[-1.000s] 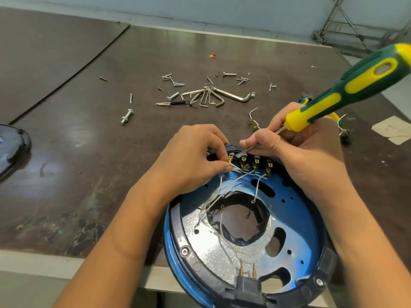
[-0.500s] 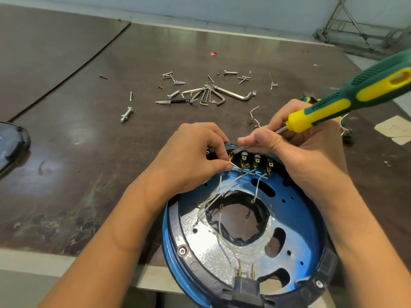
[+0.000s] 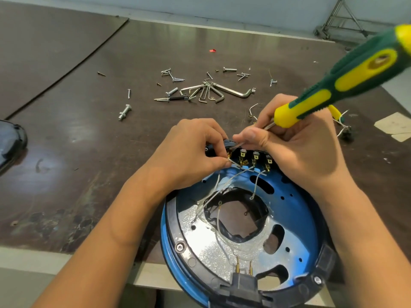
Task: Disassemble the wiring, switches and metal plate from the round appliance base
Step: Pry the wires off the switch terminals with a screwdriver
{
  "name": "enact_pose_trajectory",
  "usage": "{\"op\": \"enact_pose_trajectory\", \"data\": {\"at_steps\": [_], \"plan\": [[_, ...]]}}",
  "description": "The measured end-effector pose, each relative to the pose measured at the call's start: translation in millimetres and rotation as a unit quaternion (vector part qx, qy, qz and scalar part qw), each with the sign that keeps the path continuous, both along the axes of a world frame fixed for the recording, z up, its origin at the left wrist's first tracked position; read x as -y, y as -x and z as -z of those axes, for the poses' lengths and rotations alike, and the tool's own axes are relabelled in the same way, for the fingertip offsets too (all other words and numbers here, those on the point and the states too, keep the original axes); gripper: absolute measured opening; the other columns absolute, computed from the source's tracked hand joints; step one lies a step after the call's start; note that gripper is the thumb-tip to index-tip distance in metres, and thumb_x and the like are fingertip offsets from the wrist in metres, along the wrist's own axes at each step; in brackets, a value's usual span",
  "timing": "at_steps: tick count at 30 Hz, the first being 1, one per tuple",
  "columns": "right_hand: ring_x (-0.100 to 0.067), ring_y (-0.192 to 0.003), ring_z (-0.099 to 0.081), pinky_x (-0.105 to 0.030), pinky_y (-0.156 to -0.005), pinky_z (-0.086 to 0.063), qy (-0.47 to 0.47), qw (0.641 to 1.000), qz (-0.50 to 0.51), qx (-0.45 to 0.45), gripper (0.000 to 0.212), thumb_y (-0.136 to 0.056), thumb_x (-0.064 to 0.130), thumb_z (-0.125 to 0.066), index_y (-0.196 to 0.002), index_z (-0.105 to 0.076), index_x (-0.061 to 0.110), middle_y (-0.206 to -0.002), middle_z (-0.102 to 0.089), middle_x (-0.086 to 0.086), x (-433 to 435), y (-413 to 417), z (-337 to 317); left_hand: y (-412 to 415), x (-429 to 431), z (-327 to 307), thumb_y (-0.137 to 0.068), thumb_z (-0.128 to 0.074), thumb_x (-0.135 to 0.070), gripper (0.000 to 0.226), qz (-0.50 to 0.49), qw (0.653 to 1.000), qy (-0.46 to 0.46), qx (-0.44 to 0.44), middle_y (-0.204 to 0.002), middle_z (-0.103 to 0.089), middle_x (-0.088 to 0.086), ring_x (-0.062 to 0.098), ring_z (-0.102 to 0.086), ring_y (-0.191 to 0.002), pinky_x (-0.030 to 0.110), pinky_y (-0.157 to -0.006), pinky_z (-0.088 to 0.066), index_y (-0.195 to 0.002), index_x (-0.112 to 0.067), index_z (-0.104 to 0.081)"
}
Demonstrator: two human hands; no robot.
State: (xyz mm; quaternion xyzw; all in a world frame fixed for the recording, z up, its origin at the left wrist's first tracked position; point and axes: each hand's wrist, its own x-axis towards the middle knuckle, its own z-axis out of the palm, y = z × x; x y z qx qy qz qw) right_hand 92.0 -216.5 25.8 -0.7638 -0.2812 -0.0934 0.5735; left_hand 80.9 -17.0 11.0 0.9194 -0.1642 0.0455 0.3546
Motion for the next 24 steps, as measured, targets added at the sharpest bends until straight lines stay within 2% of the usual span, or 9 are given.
{"op": "enact_pose_trajectory", "data": {"at_steps": [3, 7, 13, 24], "plan": [[-0.033, -0.082, -0.079, -0.044, -0.071, -0.065, -0.077, 0.991, -0.001, -0.110, 0.020, -0.090, 0.000, -0.074, -0.081, -0.061, 0.014, -0.079, -0.075, -0.021, -0.6, -4.1, -2.2, -1.2, -1.3, 2.0, -0.072, -0.085, -0.035, 0.015, -0.002, 1.000, 0.004, 0.003, -0.099, -0.063, -0.023, -0.002, -0.060, -0.094, 0.036, -0.090, -0.049, -0.065, -0.031, -0.073], [-0.035, -0.082, -0.078, -0.042, -0.071, -0.065, -0.108, 0.973, 0.022, -0.201, 0.018, -0.093, 0.000, -0.070, -0.083, -0.058, 0.009, -0.081, -0.076, -0.021, 0.5, -7.1, -3.3, -0.8, -1.4, 2.3, -0.072, -0.084, -0.036, 0.015, -0.004, 1.000, 0.007, -0.006, -0.099, -0.062, -0.024, -0.003, -0.059, -0.095, 0.039, -0.091, -0.049, -0.063, -0.033, -0.072], [-0.034, -0.078, -0.079, -0.036, -0.066, -0.064, -0.114, 0.970, 0.038, -0.213, 0.018, -0.092, 0.000, -0.071, -0.084, -0.058, 0.009, -0.079, -0.076, -0.018, -4.0, -5.9, -6.9, -0.4, 0.0, 1.0, -0.072, -0.084, -0.036, 0.014, -0.005, 1.000, 0.000, -0.001, -0.099, -0.062, -0.023, -0.002, -0.060, -0.093, 0.039, -0.091, -0.048, -0.065, -0.032, -0.073], [-0.034, -0.081, -0.079, -0.042, -0.069, -0.065, -0.113, 0.970, 0.042, -0.210, 0.015, -0.094, 0.005, -0.071, -0.091, -0.058, 0.011, -0.080, -0.077, -0.016, 0.0, -8.9, -2.1, -0.2, -0.1, 1.1, -0.074, -0.083, -0.034, 0.013, -0.005, 1.000, -0.001, -0.013, -0.101, -0.061, -0.025, -0.002, -0.059, -0.094, 0.037, -0.091, -0.049, -0.066, -0.031, -0.073]]}}
